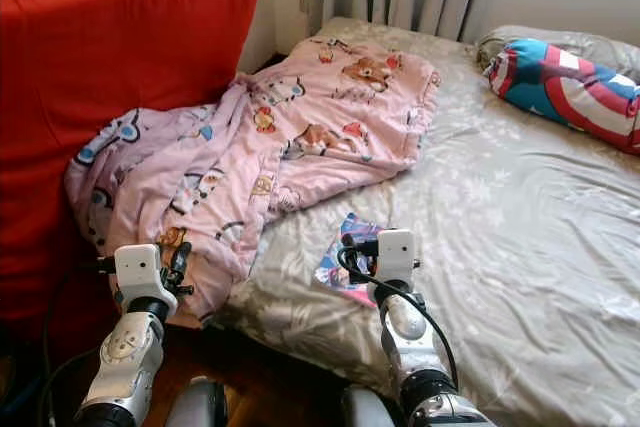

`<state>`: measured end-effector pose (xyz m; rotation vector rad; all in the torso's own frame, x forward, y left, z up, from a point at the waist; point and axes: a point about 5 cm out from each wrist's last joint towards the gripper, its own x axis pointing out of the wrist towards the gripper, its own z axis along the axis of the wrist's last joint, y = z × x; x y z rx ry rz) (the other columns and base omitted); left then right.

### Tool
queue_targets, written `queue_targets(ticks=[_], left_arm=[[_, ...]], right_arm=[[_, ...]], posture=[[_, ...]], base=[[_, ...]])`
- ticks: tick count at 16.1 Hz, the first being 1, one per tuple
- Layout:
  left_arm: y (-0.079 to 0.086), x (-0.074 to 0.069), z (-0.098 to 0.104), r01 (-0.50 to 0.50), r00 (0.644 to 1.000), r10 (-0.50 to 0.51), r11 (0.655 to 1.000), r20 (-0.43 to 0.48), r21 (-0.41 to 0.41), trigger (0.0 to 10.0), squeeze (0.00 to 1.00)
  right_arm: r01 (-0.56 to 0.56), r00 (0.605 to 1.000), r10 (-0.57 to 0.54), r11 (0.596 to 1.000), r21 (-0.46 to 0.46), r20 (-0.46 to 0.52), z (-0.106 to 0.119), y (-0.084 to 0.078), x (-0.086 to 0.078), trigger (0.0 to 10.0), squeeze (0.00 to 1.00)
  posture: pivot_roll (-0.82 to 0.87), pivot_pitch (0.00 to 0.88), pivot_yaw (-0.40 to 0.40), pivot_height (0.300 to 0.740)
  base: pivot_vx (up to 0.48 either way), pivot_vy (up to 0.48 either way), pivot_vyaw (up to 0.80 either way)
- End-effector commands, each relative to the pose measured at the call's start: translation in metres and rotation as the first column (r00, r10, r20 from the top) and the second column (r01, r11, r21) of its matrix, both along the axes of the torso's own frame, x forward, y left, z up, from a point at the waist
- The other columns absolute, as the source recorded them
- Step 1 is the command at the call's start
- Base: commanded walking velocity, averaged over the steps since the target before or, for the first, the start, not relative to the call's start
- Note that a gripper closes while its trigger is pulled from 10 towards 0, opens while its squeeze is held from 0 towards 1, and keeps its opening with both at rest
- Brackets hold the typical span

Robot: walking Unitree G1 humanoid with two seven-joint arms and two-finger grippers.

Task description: Clean up the room

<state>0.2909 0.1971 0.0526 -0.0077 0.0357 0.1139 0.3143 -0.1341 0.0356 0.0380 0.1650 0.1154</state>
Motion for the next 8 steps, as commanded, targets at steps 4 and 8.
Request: queue_targets(ticks=[4, 8], left_arm=[[-0.0029, -0.0004, -0.0003, 0.014, 1.0, -0.014, 1.0, -0.008, 0.005, 10.0, 0.0], [-0.0019, -0.001, 0.0, 0.006, 1.0, -0.006, 1.0, -0.011, 0.001, 10.0, 0.0]], right_arm=[[-0.019, 1.0, 0.019, 1.0, -0.001, -0.007, -0.0019, 0.0023, -0.0017, 10.0, 0.0], [-0.037, 0.999, 0.036, 0.999, -0.004, -0.016, -0.0031, 0.0052, -0.0025, 10.0, 0.0]], posture=[[-0.12, 0.053, -0.045, 0.62], [-0.12, 0.06, -0.045, 0.62]], base=[[0.0, 0.0, 0.0], [0.0, 0.0, 0.0]])
